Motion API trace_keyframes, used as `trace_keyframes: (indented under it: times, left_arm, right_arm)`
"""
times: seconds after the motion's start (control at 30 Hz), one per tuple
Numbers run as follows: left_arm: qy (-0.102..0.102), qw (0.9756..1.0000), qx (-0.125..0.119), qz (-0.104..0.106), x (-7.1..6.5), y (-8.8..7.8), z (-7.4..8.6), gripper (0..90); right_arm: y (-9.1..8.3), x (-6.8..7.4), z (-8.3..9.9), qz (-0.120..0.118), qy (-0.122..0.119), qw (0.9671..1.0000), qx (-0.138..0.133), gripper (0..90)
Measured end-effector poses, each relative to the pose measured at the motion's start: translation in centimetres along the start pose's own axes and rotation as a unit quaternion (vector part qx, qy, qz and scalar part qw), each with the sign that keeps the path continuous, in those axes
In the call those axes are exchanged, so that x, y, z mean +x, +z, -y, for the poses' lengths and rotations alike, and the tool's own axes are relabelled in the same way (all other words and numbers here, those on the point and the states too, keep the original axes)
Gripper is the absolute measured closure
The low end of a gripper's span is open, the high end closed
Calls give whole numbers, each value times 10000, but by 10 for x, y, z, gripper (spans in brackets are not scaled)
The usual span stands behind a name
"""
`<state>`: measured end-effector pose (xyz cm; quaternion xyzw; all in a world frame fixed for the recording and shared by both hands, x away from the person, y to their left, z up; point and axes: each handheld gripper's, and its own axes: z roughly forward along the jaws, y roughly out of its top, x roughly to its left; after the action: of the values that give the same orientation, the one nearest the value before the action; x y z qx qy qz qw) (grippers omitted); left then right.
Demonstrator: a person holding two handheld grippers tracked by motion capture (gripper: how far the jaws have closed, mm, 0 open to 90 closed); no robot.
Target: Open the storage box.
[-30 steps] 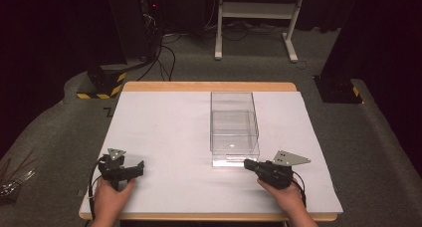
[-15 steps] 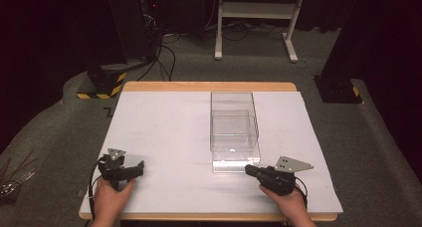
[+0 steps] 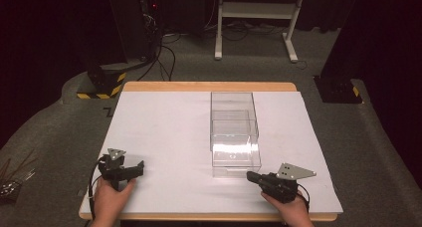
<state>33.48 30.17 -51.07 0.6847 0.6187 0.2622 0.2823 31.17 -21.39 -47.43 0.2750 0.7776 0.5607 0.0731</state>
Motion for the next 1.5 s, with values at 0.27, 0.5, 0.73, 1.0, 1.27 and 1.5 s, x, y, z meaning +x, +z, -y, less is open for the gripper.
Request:
trace_keyframes:
  times: [0.27, 0.5, 0.73, 1.0, 1.27, 1.5]
  left_arm:
    - [2, 10000, -2, 0, 0, 0, 0, 5]
    - [-1, 10000, 1, 0, 0, 0, 0, 5]
    - [0, 10000, 2, 0, 0, 0, 0, 5]
    - [0, 10000, 0, -1, 0, 0, 0, 5]
    - [1, 10000, 0, -2, 0, 0, 0, 5]
    - [1, 10000, 1, -2, 0, 0, 0, 5]
  right_arm:
    - [-4, -1, 2, -11, 48, 10000, -38, 799]
    - [9, -3, -3, -243, 4, 9997, 77, 766]
    - [14, -1, -4, -379, -78, 9992, 123, 848]
    - [4, 2, 0, -545, -155, 9983, 156, 852]
    - [-12, 6, 1, -372, -171, 9991, 51, 781]
    - [-28, 5, -1, -196, -163, 9995, -207, 782]
